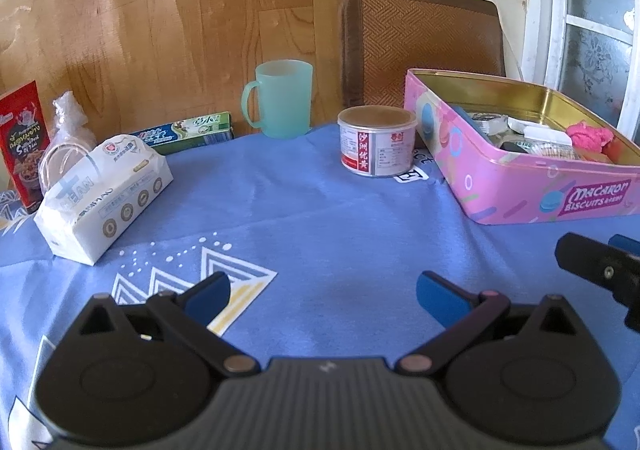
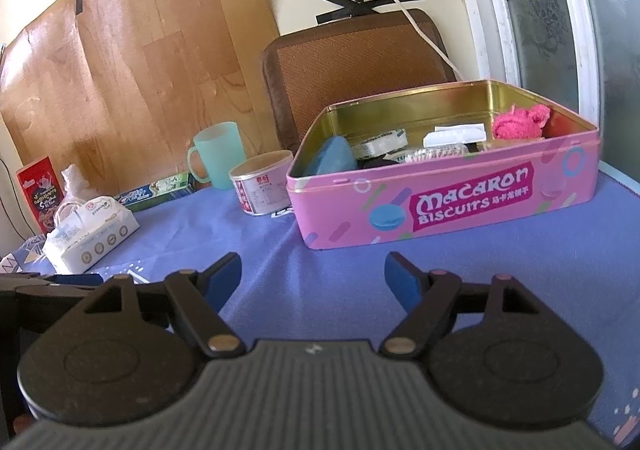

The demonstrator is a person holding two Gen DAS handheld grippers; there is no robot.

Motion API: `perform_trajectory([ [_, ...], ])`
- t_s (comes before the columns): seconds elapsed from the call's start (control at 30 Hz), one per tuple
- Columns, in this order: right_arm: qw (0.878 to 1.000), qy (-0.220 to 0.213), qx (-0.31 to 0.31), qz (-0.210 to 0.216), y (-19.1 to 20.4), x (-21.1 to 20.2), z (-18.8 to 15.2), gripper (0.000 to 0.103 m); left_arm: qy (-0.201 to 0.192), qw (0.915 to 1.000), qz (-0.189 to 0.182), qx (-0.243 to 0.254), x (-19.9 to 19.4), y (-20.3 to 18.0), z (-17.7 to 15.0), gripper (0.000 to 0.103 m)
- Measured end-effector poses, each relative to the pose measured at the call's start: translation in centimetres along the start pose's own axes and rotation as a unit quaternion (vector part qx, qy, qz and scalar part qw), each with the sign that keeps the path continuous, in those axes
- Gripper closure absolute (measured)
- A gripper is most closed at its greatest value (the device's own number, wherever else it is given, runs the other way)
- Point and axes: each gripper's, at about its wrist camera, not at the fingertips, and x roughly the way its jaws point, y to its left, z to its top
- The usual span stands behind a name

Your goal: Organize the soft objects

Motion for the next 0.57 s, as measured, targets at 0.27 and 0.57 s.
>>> perform_trajectory([
  [0.27, 1.000, -0.001, -0.011, 0.000, 0.7, -0.2, 0.1, 0.022, -0.002, 0.9999, -0.009, -0.013, -0.2, 0.7, 0.0, 0.000],
  [0.57, 1.000, -0.004, -0.025, -0.002, 1.4, -0.3, 0.1, 0.024, -0.038, 0.9989, -0.028, 0.000, -1.5, 0.4, -0.3, 0.000],
])
